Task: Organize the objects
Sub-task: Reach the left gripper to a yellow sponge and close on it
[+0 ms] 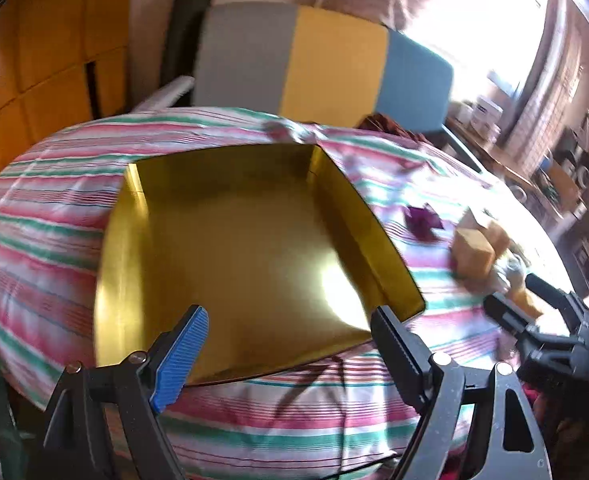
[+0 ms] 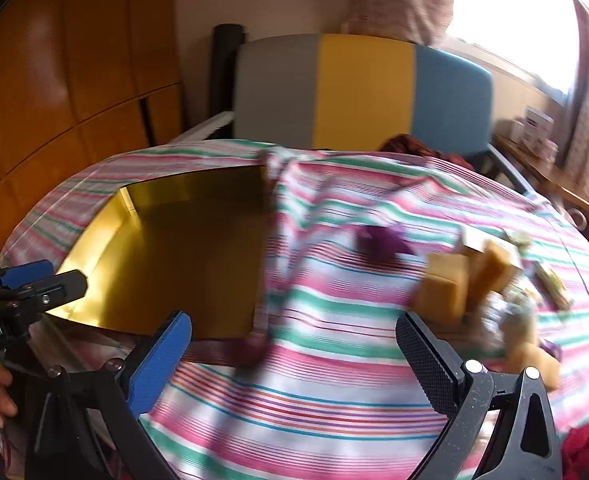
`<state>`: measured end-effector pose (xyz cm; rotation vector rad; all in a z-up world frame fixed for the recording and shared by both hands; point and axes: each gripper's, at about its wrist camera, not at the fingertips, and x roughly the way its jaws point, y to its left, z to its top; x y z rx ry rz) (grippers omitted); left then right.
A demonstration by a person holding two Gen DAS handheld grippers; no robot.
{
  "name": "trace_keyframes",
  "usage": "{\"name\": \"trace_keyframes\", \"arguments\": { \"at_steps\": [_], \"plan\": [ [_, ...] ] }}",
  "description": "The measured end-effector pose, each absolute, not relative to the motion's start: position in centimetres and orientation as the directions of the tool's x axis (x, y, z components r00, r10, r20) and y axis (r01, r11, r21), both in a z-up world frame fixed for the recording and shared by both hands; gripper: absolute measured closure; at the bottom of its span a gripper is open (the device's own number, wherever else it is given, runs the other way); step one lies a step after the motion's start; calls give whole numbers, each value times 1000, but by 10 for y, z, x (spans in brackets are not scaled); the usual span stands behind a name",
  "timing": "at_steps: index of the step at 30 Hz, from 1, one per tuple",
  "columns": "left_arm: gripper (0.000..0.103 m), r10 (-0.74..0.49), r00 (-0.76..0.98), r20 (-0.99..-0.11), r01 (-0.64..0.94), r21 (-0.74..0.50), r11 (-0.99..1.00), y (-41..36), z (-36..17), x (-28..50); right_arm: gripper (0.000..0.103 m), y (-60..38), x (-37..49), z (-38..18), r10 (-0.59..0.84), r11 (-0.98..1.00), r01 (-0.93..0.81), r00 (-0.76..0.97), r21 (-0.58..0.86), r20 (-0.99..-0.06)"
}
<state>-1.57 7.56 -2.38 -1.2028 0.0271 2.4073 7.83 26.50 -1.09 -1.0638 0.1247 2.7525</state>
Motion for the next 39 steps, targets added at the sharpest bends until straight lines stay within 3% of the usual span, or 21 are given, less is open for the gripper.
{"name": "trace_keyframes", "arguments": {
  "at_steps": [10, 15, 20, 34, 36, 37, 39],
  "plan": [
    [19, 520, -357, -776, -594, -241, -767, 152, -12, -18, 0, 416, 133, 8, 337, -862, -504, -654, 57, -677],
    [31, 532, -295, -794, -667, -228, -709, 204, -14, -20, 0, 475, 162, 11, 408, -782, -612, -643, 115, -648],
    [32, 522, -256, -814, -710, -208, -673, 255, -22, -26, 0, 504, 185, 3, 355, -704, -644, -683, 299, -638],
    [31, 482, -163, -861, -818, -156, -554, 378, -63, -40, 0, 515, 186, -3, 261, -682, -606, -724, 409, -638],
    [41, 474, -146, -868, -818, -163, -551, 386, -71, -46, 0, 515, 185, -4, 261, -677, -608, -726, 415, -636],
    [54, 468, -133, -873, -816, -172, -552, 388, -76, -50, 0, 516, 185, -5, 257, -675, -606, -727, 420, -637],
    [57, 475, -118, -872, -813, -190, -550, 388, -83, -52, 0, 517, 185, -6, 247, -671, -604, -729, 430, -639]
  ]
}}
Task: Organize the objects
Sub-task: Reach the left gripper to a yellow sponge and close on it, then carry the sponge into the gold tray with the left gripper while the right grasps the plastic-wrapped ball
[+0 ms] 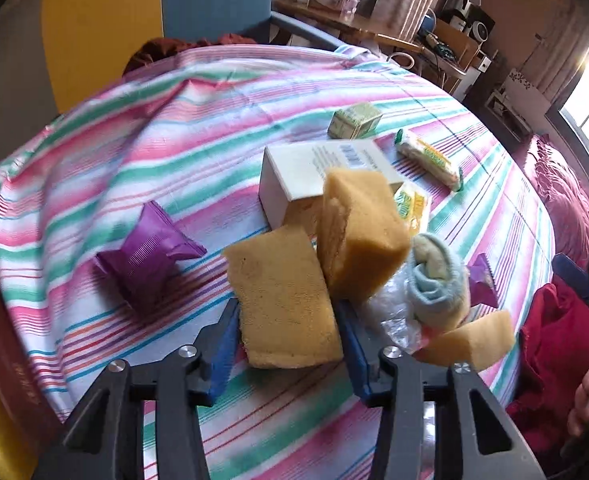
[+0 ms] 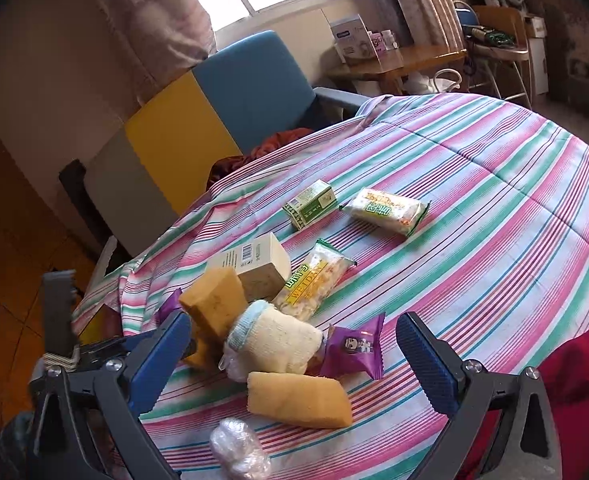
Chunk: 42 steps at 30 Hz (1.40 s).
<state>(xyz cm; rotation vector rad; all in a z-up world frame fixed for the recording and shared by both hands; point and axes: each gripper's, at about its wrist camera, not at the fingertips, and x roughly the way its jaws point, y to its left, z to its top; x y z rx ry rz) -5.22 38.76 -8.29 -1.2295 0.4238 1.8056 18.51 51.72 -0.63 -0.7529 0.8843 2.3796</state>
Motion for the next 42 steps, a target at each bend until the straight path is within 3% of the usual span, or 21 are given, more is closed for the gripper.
{"name": "trace_keyframes", "arguments": {
  "at_steps": [11, 18, 22, 23, 25, 29, 31, 32, 42],
  "plan": [
    [59, 563, -197, -802, -771, -228, -595, 318, -63, -30, 0, 516, 177, -12, 205, -686, -593, -714, 422, -670],
    [59, 603, -257, -755, -750, -238, -617, 275, -38, -15, 1, 491, 157, -17, 56, -771, -466, -728, 433, -683],
    [59, 603, -292, -742, -726, -238, -645, 247, -28, -13, 17, 459, 146, -19, -81, -844, -319, -718, 431, -691],
    [59, 603, -302, -738, -716, -242, -654, 239, -26, -13, 24, 448, 141, -23, -115, -862, -284, -696, 419, -709],
    [59, 601, -324, -731, -694, -248, -676, 224, -23, -14, 28, 425, 128, -39, -152, -899, -240, -610, 365, -777],
    [59, 590, -371, -717, -645, -258, -719, 192, -18, -19, 37, 404, 109, -70, -66, -945, -256, -457, 203, -887],
    [59, 583, -394, -711, -619, -263, -740, 171, -17, -22, 48, 401, 106, -80, -23, -956, -258, -413, 141, -910],
    [59, 577, -405, -709, -609, -262, -749, 163, -16, -24, 62, 398, 104, -82, 3, -961, -254, -407, 110, -914],
    [59, 370, -551, -748, -329, -213, -920, 42, -26, -69, 66, 395, 91, -91, 52, -972, -232, -371, 38, -927]
  ]
}}
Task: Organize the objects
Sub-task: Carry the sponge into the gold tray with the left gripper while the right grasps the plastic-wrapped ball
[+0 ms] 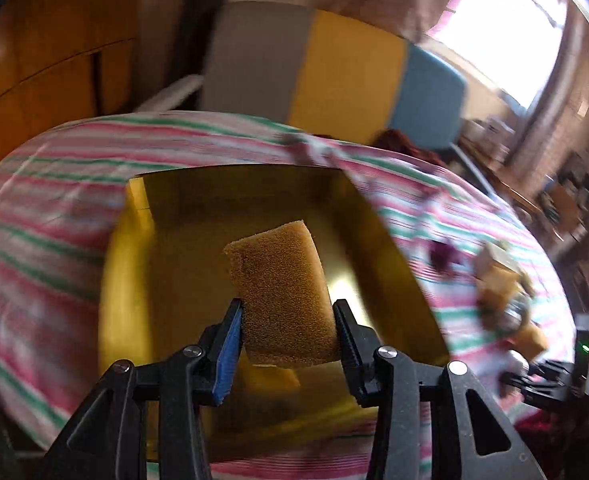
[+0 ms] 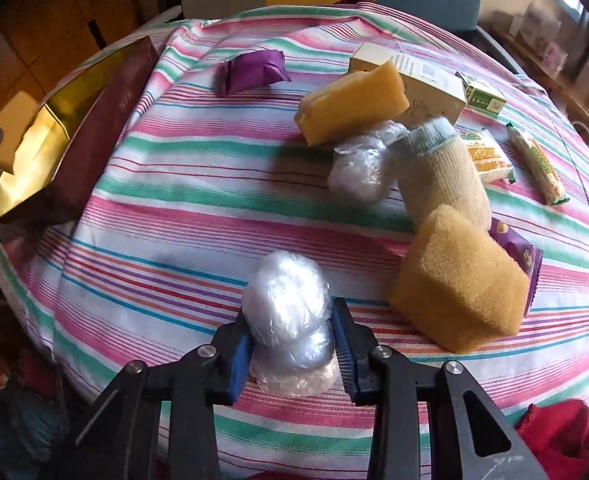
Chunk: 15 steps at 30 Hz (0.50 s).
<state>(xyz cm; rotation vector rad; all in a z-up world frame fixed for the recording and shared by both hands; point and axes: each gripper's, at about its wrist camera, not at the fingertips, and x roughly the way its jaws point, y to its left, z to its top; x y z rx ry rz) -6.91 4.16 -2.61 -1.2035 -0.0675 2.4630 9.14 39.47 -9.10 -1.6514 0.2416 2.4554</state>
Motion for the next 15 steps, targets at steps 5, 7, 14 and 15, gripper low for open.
{"name": "trace_keyframes", "arguments": {
  "at_steps": [5, 7, 14, 15],
  "plan": [
    [59, 296, -569, -767, -246, -184, -952, 11, -32, -85, 66, 395, 87, -92, 58, -972, -231, -371, 31, -927],
    [59, 274, -579, -768, -236, -164, -958, 9, -32, -91, 66, 396, 84, -92, 59, -972, -231, -370, 30, -927],
    [59, 206, -578, -789, -216, -96, -972, 14, -33, -139, 66, 389, 86, -95, 70, -975, -221, -372, 15, -925],
    [59, 200, -571, -796, -214, -91, -973, 16, -35, -146, 66, 389, 86, -96, 70, -975, -221, -373, 15, -925]
  ]
}}
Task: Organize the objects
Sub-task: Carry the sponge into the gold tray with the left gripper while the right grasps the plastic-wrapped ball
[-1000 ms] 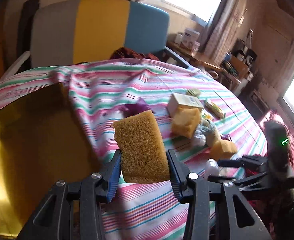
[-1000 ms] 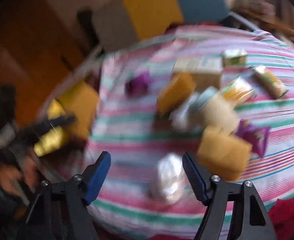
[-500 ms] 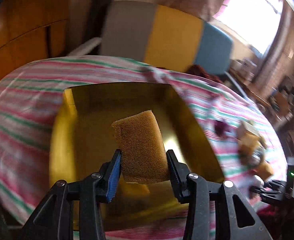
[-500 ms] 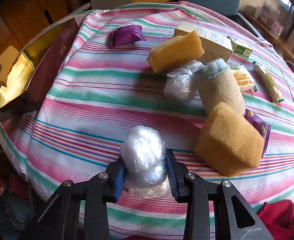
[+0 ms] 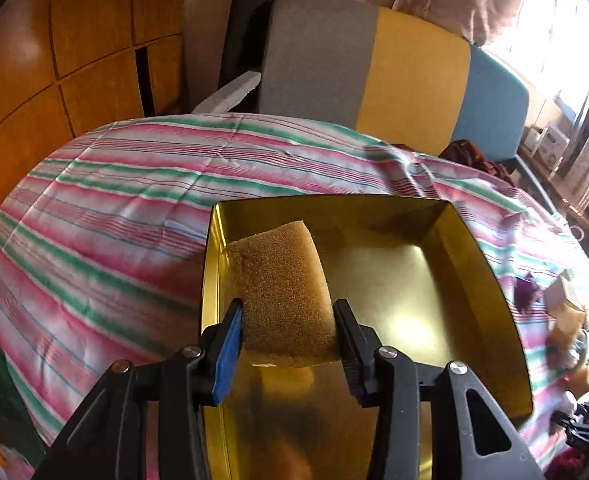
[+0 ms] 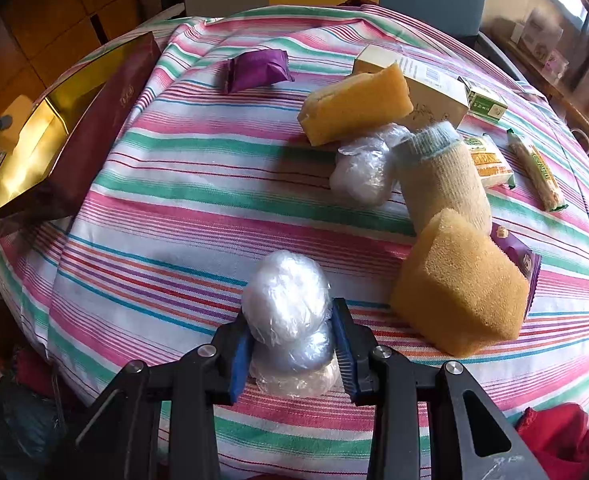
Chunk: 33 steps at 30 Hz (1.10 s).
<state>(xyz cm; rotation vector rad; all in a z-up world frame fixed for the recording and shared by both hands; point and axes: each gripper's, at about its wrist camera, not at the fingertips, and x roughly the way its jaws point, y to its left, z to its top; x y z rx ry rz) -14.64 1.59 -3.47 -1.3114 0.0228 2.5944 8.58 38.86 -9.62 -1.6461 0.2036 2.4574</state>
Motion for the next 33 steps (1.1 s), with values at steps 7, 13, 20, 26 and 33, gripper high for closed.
{"name": "trace_keyframes", "arguments": {
  "at_steps": [7, 13, 20, 26, 33],
  "plan": [
    [59, 133, -540, -831, -191, -33, -981, 19, -55, -184, 66, 390, 80, -97, 66, -975, -223, -369, 19, -927],
    [58, 102, -524, -845, -186, -3, -983, 23, -73, -208, 65, 391, 78, -97, 66, -974, -225, -369, 20, -927],
    [50, 80, -512, -855, -200, 29, -979, 25, -78, -220, 65, 392, 77, -97, 70, -974, -225, -369, 16, -927],
    [35, 124, -566, -815, -208, -4, -978, 15, -51, -188, 65, 394, 71, -97, 78, -975, -222, -370, 7, -926],
    [35, 200, -640, -742, -203, -88, -975, -4, -21, -104, 66, 396, 63, -94, 93, -975, -222, -372, -9, -924]
  ]
}}
